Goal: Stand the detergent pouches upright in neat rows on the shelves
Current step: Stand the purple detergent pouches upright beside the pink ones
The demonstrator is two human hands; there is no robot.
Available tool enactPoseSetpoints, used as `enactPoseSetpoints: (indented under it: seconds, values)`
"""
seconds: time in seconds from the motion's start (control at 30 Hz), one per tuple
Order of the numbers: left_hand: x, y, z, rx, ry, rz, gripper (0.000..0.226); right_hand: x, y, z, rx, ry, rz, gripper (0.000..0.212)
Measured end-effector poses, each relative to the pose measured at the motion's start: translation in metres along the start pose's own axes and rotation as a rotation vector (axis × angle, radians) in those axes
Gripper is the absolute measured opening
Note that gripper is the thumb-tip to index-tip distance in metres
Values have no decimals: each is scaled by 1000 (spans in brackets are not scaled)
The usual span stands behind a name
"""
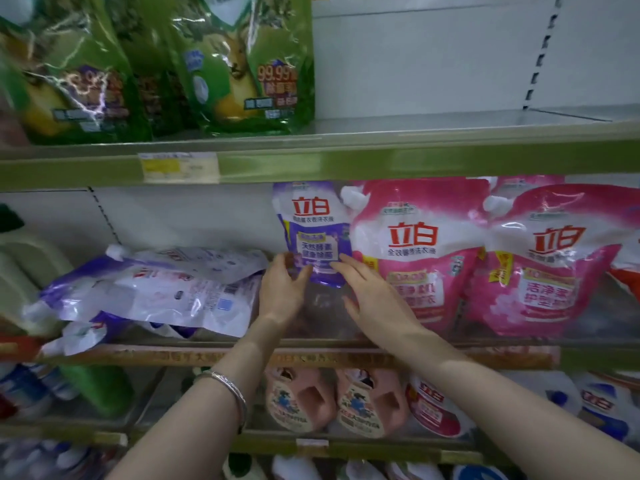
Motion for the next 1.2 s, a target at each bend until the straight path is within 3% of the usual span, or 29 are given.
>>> enactPoseSetpoints:
  seconds: [0.13,0.37,0.47,0.63,0.9,1.03,1.2]
  values:
    - [-27,-28,34,-15,-30,-2,46,-34,18,41,90,17,52,54]
    - [-66,-20,108,-129,-102,-64,54,2,68,107,167,422,202,75]
    - [-75,-1,129,-152,-243,-143,54,22,79,116,158,567,238,79]
    - [-100,56,138,-171,-477,-443,55,33,95,112,99,643,184,81]
    - [-95,70,135,-165,-257,-557,34,41,109,109,72,583,227,91]
    - [-95,60,138,-140,-78,-286,22,43,113,109,68,586,265,95]
    - [-84,40,127,-43,60,-43,25,41,115,113,85,517,334,101]
Point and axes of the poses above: each hand's wrist, its own z-axis towards the middle knuckle, its own y-axis out of the palm, x = y × z, the point moved 10 cm from there along z, towards the middle knuckle, and after that the axes turned 10 degrees about y, right-handed, at the moved point
